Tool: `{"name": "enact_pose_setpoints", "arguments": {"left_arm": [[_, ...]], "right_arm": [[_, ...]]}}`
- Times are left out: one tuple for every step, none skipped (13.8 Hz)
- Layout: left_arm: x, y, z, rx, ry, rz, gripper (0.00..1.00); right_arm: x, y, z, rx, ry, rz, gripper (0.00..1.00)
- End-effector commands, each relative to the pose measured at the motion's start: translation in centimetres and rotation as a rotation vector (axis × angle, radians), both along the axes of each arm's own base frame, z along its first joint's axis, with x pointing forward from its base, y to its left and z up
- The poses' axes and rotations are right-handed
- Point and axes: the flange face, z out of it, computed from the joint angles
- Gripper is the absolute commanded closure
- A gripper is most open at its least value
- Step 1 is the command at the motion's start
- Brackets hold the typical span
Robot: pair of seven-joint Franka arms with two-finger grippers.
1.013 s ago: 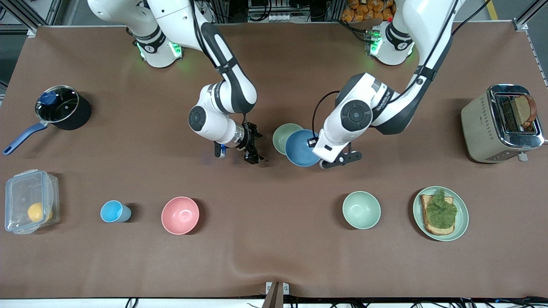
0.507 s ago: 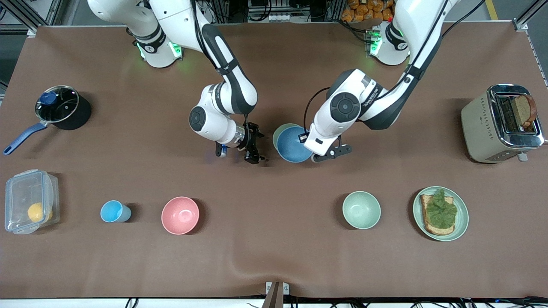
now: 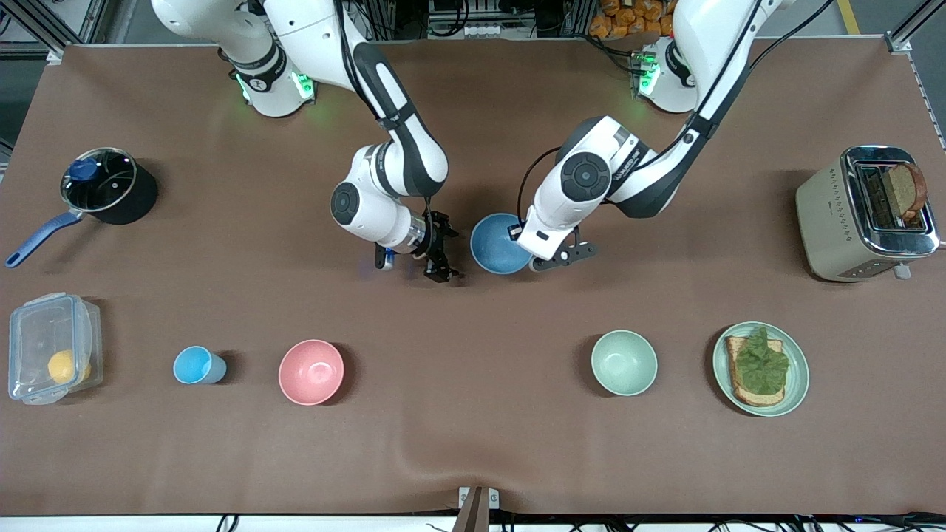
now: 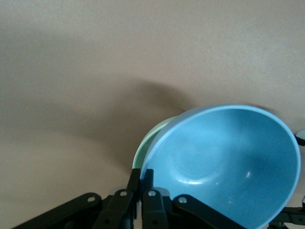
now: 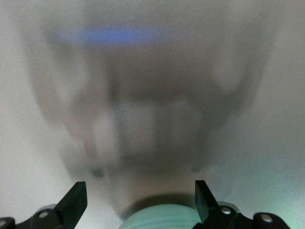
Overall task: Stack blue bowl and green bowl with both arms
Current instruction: 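Lower the blue bowl into the green bowl with the left gripper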
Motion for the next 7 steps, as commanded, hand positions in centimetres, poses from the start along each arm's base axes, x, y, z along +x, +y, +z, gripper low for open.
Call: {"name": "enact_pose_setpoints", "arguments": {"left_arm": [[-1.2, 0.3, -0.2, -0.003, -0.012, 0.025, 1.00], [-1.3, 0.3, -0.5, -0.007, -0.015, 0.026, 1.00], [-1.5, 0.4, -0.8, -0.008, -0.015, 0.026, 1.00], [-1.5, 0.4, -0.9, -0.008, -0.015, 0.026, 1.00], [-1.6, 0.4, -1.1, -0.008, -0.013, 0.026, 1.00], [-1.6, 0.4, -1.2, -0.008, -0.013, 0.025, 1.00], [-1.8, 0.2, -1.3, -0.009, -0.011, 0.021, 1.00]], "right_arm": [[-0.3, 0.7, -0.1, 0.014, -0.013, 0.001, 0.00], [-0.3, 0.8, -0.1, 0.015, -0.015, 0.002, 0.00], [-0.2, 0.7, -0.1, 0.015, -0.014, 0.001, 0.00], [-0.3, 0.8, -0.1, 0.015, -0.014, 0.004, 0.00], [-0.3, 0.8, -0.1, 0.014, -0.016, 0.003, 0.00], [-0.3, 0.7, -0.1, 0.013, -0.014, 0.002, 0.00], [-0.3, 0.7, -0.1, 0.013, -0.014, 0.002, 0.00]]}}
